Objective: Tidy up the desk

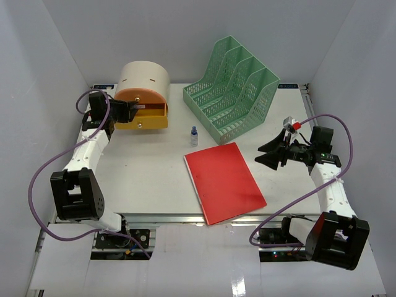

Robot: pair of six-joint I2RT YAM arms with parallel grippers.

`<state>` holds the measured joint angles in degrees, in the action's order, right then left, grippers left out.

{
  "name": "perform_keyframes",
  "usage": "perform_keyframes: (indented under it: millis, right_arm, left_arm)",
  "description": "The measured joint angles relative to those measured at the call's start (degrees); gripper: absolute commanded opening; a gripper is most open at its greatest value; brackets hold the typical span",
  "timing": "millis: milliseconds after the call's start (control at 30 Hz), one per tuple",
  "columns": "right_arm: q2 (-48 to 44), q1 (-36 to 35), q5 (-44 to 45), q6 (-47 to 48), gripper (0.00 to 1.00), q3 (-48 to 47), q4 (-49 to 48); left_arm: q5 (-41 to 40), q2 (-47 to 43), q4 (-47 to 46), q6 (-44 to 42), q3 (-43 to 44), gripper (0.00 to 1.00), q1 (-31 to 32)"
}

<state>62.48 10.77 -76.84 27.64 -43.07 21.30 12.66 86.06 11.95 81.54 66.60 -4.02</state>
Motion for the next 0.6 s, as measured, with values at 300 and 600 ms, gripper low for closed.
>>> perform_keyframes:
  millis: [300, 600]
  right_arm:
    - [0.0, 0.78, -0.04, -0.01, 0.64, 0.0, -0.01]
    - [-0.34, 1.14, -0.02, 0.0, 0.64, 0.0, 0.0]
  left_arm:
    - [3.2, -0.01, -2.12, -0.59, -0.5, 0.56, -1.16]
    - [7.42, -9.65, -5.12, -8.84, -6.6, 0.0, -3.16]
